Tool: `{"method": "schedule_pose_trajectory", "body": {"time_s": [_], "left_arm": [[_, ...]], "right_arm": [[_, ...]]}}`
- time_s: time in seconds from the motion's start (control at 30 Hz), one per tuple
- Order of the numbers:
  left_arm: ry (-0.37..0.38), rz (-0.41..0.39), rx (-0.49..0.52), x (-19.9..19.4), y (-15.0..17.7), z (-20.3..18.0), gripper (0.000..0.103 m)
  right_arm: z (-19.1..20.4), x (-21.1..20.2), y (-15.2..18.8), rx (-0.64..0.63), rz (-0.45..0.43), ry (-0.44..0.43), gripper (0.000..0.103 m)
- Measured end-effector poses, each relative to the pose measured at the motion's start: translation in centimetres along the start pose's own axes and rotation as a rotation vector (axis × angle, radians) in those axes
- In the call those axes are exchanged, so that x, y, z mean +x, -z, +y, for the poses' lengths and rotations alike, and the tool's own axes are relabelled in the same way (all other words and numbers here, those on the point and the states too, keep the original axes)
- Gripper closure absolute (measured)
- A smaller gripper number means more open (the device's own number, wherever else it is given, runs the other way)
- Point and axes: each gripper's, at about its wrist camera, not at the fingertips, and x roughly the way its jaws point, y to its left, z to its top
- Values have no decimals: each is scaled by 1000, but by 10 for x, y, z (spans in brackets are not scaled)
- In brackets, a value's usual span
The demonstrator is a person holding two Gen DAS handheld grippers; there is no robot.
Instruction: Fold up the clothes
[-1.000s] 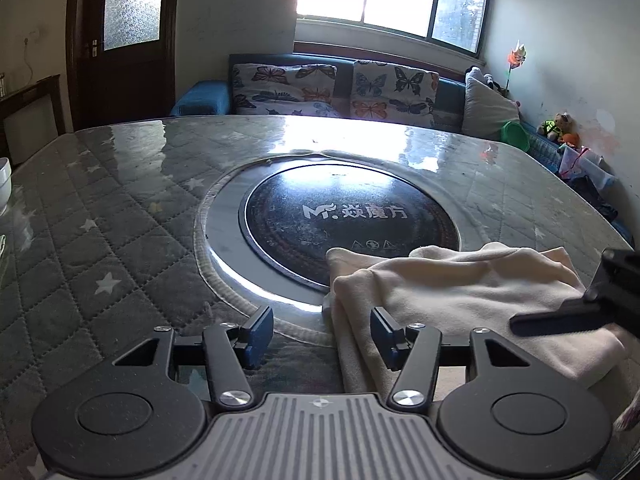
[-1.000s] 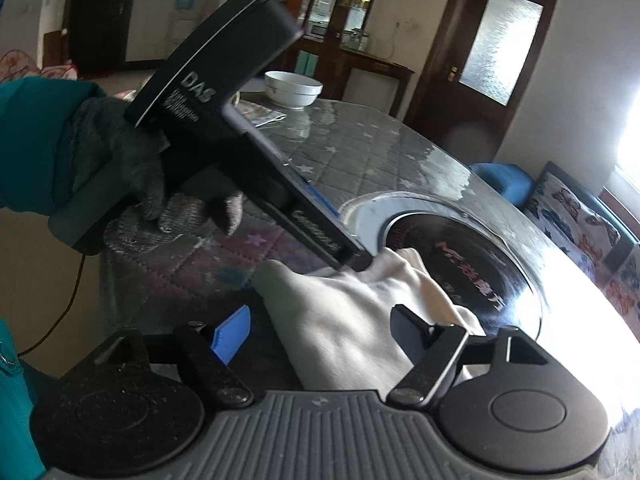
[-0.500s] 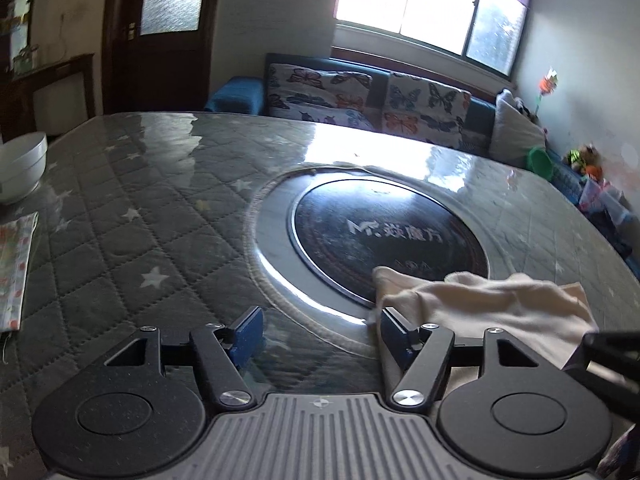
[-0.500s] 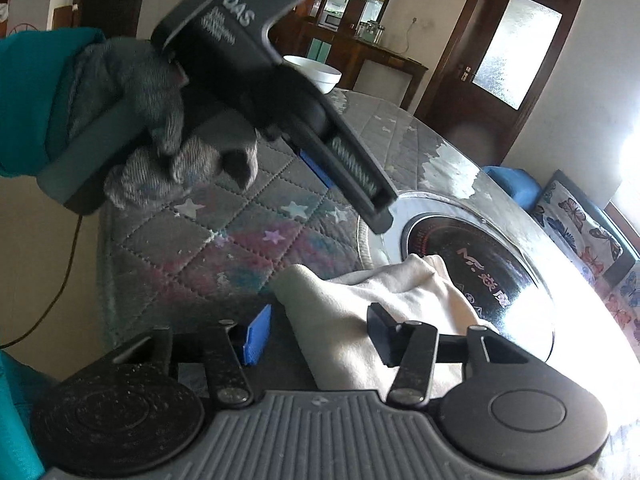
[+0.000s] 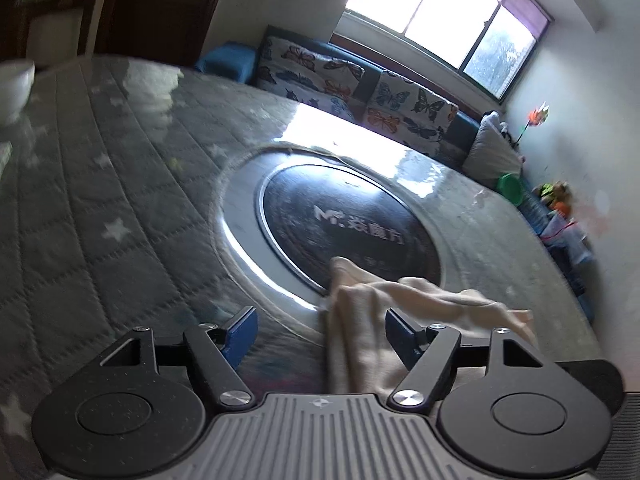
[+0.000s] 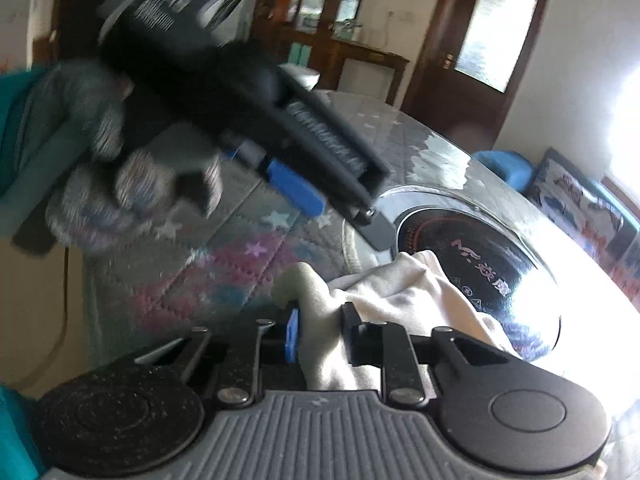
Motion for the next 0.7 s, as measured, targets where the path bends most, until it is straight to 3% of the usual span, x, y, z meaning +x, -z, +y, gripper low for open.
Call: {"method": "schedule_pose_trajectory", "body": {"time_s": [0.33, 0.7], "left_arm": [[107, 104, -252, 20, 2, 12, 27], [211, 171, -369, 36, 1, 10, 28]], "right_arm": [[-42, -28, 3, 235, -99, -56, 87], [-40, -35, 6, 250, -127, -75, 88]]}}
